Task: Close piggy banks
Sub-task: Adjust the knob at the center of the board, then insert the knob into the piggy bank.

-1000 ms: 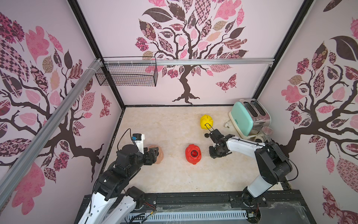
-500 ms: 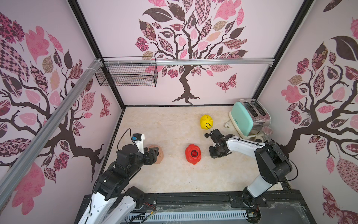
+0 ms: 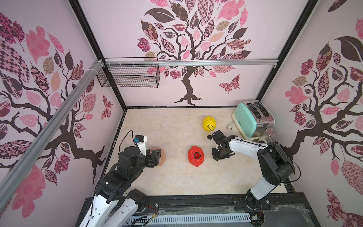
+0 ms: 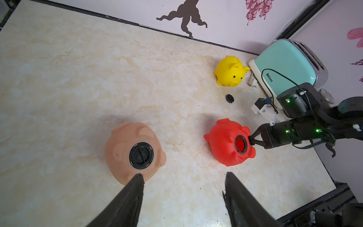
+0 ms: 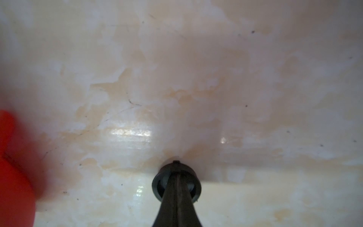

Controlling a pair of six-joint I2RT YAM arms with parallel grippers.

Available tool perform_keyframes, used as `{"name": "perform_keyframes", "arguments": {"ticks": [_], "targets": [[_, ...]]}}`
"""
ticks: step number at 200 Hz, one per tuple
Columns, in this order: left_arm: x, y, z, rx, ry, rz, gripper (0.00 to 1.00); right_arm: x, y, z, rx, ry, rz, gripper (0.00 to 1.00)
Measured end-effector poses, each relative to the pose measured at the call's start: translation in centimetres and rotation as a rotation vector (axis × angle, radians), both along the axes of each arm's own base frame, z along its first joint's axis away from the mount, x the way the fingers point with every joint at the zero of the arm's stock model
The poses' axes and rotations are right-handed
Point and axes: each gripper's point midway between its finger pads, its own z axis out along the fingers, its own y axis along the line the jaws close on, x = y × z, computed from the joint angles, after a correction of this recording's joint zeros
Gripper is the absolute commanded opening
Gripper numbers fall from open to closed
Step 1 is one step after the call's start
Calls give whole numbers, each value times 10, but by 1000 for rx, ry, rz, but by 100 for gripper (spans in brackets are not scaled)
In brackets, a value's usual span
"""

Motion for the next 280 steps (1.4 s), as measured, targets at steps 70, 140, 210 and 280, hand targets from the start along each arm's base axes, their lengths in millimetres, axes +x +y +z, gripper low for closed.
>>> {"name": "perform_keyframes", "arguments": {"ticks": [70, 140, 210, 280], "targets": [[1, -2, -1, -2, 5, -7, 68, 0, 0, 0, -1, 2, 1, 0], [3, -4, -7, 6, 29, -13, 68, 0, 0, 2, 0, -1, 8, 0], [2, -10, -10, 7, 44, -39, 67, -5, -3, 20, 11, -30, 8, 0], [8, -24, -22, -7, 109, -63, 67, -6, -2, 66, 59, -129, 21, 0]]}}
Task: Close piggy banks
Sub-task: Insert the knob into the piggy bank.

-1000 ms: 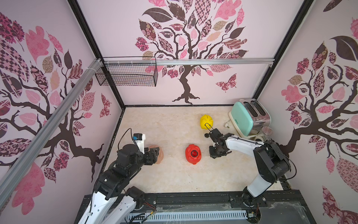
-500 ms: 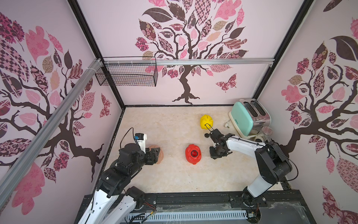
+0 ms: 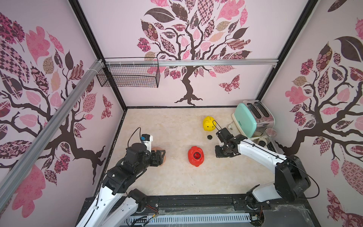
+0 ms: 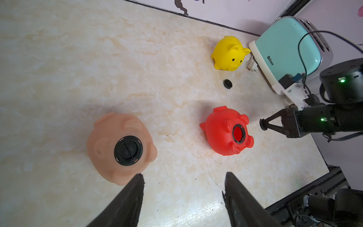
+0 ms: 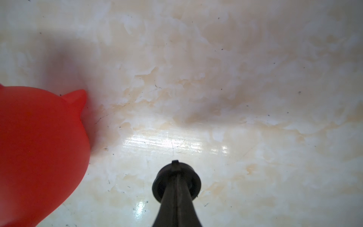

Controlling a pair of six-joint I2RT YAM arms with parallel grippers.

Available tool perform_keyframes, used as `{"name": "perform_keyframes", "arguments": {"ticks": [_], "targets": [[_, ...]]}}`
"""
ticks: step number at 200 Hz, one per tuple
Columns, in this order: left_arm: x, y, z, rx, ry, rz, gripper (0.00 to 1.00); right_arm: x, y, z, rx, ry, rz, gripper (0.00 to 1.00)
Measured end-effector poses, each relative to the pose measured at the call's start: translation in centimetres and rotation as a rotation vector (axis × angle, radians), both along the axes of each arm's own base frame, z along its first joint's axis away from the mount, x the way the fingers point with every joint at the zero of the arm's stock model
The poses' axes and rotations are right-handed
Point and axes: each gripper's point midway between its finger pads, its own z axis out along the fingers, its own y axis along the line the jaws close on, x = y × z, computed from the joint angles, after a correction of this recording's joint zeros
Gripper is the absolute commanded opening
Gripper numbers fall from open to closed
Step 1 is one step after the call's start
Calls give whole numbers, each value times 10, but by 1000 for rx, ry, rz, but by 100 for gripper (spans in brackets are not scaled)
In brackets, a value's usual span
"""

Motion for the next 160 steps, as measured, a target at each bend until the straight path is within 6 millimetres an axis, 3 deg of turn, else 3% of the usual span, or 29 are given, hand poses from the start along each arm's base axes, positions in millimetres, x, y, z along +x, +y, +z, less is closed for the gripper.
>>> {"name": "perform_keyframes", "arguments": {"ticks": [25, 80, 109, 137, 160], "targets": [[12, -20, -9, -57, 45, -28, 67, 2, 6, 21, 23, -37, 18, 0], [50, -71, -51, -126, 195, -102, 66, 0, 22, 65, 76, -103, 75, 0], [81, -95, -47, -150, 198, -131, 65, -6, 24, 76, 106, -112, 95, 0], [127, -110, -32, -195, 172, -146, 64, -12, 28, 76, 131, -85, 85, 0], [158, -120, -33, -207, 158, -175, 63, -19, 41, 79, 160, -64, 67, 0]]}}
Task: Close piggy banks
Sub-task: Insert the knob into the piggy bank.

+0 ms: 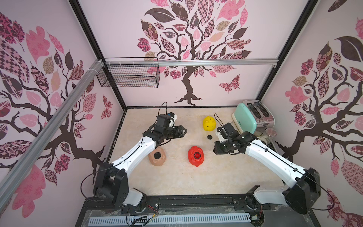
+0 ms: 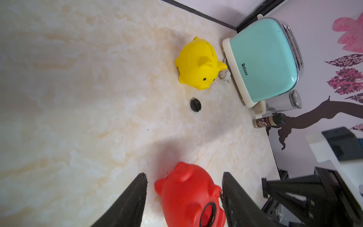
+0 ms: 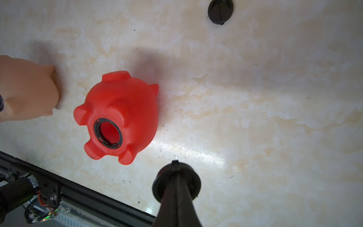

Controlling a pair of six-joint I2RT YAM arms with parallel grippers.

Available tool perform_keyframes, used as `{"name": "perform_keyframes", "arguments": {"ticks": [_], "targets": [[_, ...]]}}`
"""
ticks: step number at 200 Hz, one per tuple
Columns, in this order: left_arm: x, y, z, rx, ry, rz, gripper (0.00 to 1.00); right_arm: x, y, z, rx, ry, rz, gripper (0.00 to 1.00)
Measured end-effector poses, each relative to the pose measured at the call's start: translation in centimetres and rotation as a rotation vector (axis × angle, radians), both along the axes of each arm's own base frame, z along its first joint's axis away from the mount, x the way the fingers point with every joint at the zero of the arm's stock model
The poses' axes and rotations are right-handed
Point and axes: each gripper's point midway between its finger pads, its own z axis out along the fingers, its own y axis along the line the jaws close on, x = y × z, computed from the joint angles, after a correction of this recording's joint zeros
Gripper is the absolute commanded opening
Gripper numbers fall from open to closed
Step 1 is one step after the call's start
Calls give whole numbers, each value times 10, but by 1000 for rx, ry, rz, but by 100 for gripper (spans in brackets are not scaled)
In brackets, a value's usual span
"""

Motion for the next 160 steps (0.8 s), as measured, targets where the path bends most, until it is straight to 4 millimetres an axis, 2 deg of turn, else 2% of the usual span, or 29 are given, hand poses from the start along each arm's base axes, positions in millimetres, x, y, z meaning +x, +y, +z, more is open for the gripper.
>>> {"name": "perform_keyframes", "arguments": {"ticks": [30, 52, 70, 111, 160], "targets": [[11, -20, -22, -46, 22, -76, 61, -5, 20, 11, 45, 0, -23, 0], [10, -29, -43, -69, 58, -120, 60, -3, 22, 14, 79, 9, -81, 0], [8, -36, -49, -88, 67, -158, 60, -1, 25, 14, 113, 17, -126, 0], [2, -48, -52, -126, 44, -262, 59, -7, 38, -2, 166, 74, -178, 0], [-6, -51, -63, -114, 44, -334, 58, -11, 62, -21, 153, 118, -181, 0]]}}
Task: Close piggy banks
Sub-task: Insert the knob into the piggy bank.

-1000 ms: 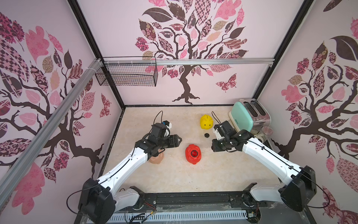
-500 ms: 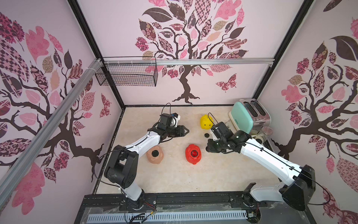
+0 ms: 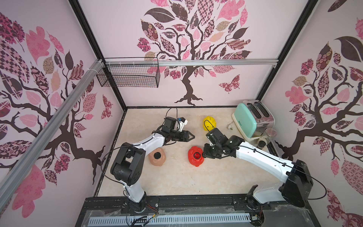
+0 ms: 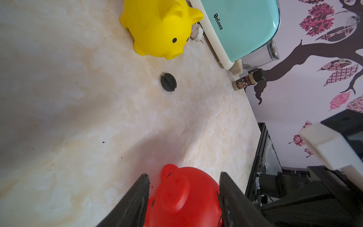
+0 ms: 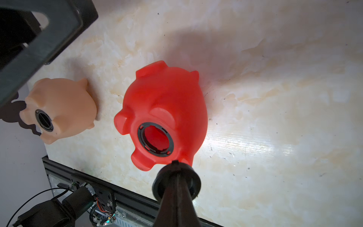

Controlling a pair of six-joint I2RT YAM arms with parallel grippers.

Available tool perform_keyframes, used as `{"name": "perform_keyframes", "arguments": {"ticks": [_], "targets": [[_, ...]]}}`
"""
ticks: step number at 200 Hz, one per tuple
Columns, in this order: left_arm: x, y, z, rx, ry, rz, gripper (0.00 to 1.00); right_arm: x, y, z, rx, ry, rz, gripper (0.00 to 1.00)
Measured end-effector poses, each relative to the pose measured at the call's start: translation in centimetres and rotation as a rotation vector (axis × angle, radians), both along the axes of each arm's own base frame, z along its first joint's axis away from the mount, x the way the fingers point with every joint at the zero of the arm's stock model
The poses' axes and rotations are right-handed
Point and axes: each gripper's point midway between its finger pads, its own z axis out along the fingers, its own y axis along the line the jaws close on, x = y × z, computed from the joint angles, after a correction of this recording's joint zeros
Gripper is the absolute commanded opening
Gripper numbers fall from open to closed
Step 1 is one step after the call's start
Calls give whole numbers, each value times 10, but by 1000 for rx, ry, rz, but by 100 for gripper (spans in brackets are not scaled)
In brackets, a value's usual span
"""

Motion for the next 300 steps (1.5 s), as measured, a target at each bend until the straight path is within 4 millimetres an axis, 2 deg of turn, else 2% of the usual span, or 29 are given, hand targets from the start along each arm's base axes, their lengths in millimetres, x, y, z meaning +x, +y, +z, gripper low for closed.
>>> {"name": "perform_keyframes", "arguments": {"ticks": [41, 149, 171, 235, 300], "targets": [[-2, 2, -10, 10, 17, -23, 57, 1, 11, -11, -26, 10, -19, 0], [0, 13, -17, 15, 36, -17, 57, 21, 38, -8, -31, -3, -57, 0], [0, 13, -17, 16, 34, -18, 57, 20, 45, -11, -45, -1, -44, 0], [-2, 14, -22, 21, 44, -26, 56, 13, 43, -20, -105, 11, -39, 0], [-3, 14, -22, 25, 45, -31, 56, 15, 37, -21, -130, -2, -61, 0]]}}
